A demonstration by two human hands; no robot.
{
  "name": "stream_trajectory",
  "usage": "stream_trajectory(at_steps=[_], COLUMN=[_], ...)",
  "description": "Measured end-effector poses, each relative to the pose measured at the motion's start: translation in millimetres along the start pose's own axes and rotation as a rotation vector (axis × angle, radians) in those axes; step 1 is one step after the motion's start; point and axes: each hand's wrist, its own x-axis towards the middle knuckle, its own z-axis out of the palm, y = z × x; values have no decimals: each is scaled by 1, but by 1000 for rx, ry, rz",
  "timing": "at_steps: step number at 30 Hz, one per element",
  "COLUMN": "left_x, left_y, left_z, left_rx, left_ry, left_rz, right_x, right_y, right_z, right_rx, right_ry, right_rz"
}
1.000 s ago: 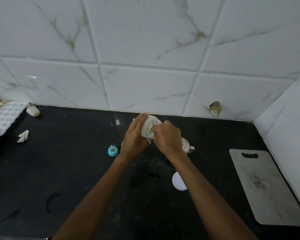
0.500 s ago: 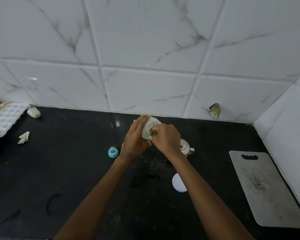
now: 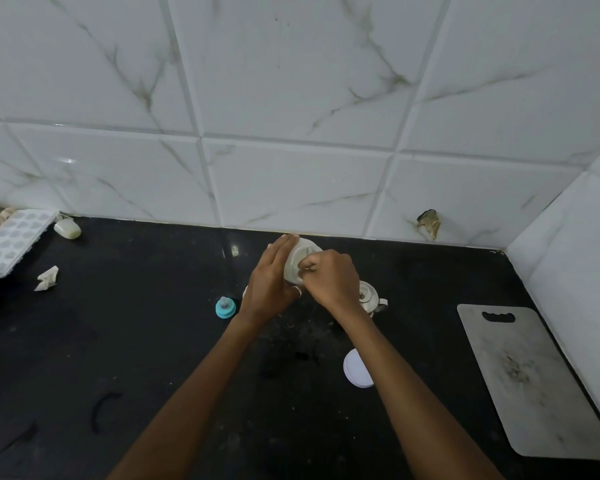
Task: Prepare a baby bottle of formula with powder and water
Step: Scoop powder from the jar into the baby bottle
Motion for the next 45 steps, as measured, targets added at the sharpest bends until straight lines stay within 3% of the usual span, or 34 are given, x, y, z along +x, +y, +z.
stream_trajectory(at_steps=[5,11,22,37,45], left_x=[5,7,13,-14,-34], left_y=[-2,5,19,6,-11], left_z=[-2,-3,2,48,74], left_rx=[-2,-52,-90,-196,-232], left_ry=[10,42,43,45,3], left_rz=[-108,-211,-210,-441,-459], right_x=[5,6,6,6,1], right_y=[6,13,21,42,53], right_z=[-9,-27,-41,-27,-14], right_rx=[340,549,642,770,732], right_ry=[64,141,191,169,150], right_rz=[199,304,374,527,576])
